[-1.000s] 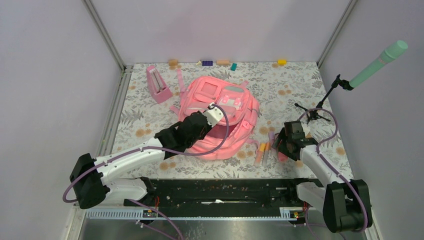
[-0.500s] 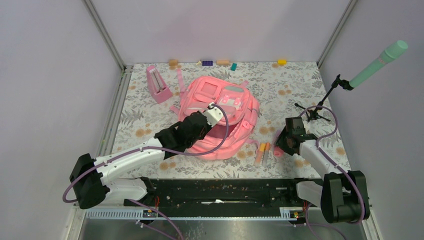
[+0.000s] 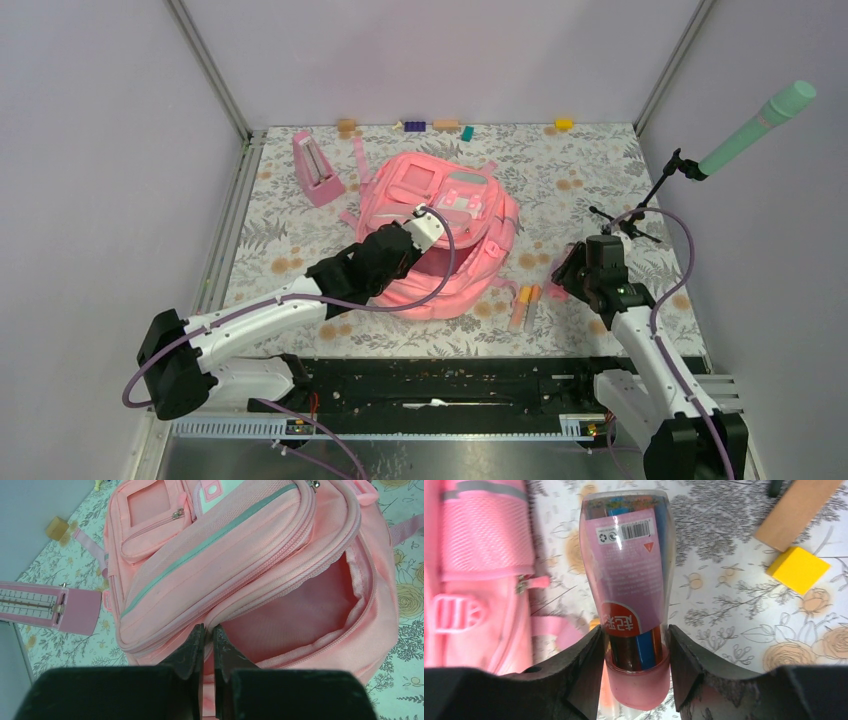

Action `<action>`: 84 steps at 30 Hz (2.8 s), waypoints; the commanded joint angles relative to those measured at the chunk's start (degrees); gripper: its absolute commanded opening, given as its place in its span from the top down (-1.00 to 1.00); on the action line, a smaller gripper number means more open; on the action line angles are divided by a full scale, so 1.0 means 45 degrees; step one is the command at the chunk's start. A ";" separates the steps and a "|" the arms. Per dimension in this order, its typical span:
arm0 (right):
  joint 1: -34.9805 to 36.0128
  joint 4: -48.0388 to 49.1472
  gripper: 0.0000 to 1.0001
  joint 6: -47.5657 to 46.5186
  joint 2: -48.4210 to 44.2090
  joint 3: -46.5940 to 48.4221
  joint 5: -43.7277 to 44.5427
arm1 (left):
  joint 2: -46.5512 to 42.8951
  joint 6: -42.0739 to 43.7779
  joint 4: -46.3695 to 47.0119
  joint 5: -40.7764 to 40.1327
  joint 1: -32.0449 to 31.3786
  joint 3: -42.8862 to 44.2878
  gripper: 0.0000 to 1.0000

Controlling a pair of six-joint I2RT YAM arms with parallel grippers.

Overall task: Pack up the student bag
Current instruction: Pick up the stationery from the center of the board, then place the stationery in the student bag.

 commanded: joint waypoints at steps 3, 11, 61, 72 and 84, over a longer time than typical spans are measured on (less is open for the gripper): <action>-0.0056 -0.0058 1.00 -0.0840 -0.0224 0.1086 -0.4333 | -0.0508 -0.0321 0.0989 -0.0806 0.0080 0.0510 1.00; 0.2129 0.0666 1.00 -0.0076 0.1374 0.2313 -0.9472 | -0.0441 -0.0372 0.0970 -0.0762 0.0082 0.0536 1.00; 0.7482 1.2394 0.22 1.0836 0.7023 0.1264 0.1290 | -0.0591 -0.0210 0.0990 -0.0645 0.0088 0.0526 1.00; 0.7759 1.1747 -0.65 0.8803 0.5397 0.0468 0.2094 | -0.0581 -0.0269 0.0970 -0.0437 0.0093 0.0565 1.00; 0.7775 0.8095 -0.59 0.5660 0.0733 -0.1021 0.3474 | -0.0192 -0.0937 0.0811 0.1333 0.0083 0.0667 1.00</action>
